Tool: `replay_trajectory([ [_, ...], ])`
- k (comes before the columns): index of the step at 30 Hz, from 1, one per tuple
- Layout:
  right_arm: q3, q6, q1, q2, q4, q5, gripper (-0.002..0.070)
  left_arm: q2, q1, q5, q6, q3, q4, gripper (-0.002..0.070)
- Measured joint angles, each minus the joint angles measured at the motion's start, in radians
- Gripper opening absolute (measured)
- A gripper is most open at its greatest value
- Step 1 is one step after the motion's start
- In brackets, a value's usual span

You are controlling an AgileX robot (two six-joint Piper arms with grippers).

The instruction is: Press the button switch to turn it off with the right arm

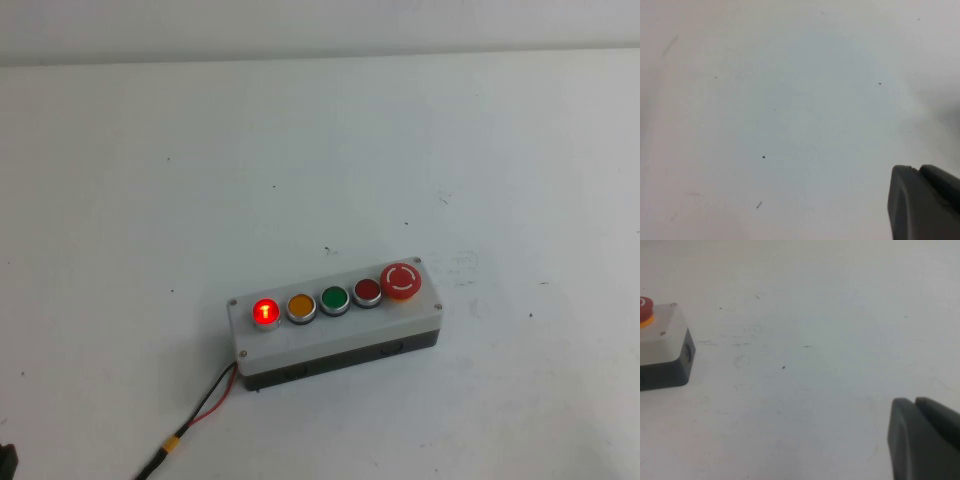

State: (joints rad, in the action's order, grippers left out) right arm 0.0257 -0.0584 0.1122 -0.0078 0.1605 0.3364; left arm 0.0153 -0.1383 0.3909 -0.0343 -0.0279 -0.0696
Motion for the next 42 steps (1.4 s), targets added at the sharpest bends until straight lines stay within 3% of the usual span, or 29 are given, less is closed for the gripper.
replay_trajectory([
  [31, 0.000, 0.000, 0.000, 0.000, 0.021, -0.002, -0.0016, 0.000, 0.000, 0.000, 0.000, 0.000, 0.000, -0.0002],
  [38, 0.000, 0.000, 0.000, 0.000, 0.206, -0.066, -0.0016, 0.000, 0.000, 0.000, 0.000, 0.000, 0.000, -0.0002],
  [42, 0.000, 0.000, 0.000, 0.000, 0.486, -0.190, -0.0016, 0.000, 0.000, 0.000, 0.000, 0.000, 0.000, -0.0002],
])
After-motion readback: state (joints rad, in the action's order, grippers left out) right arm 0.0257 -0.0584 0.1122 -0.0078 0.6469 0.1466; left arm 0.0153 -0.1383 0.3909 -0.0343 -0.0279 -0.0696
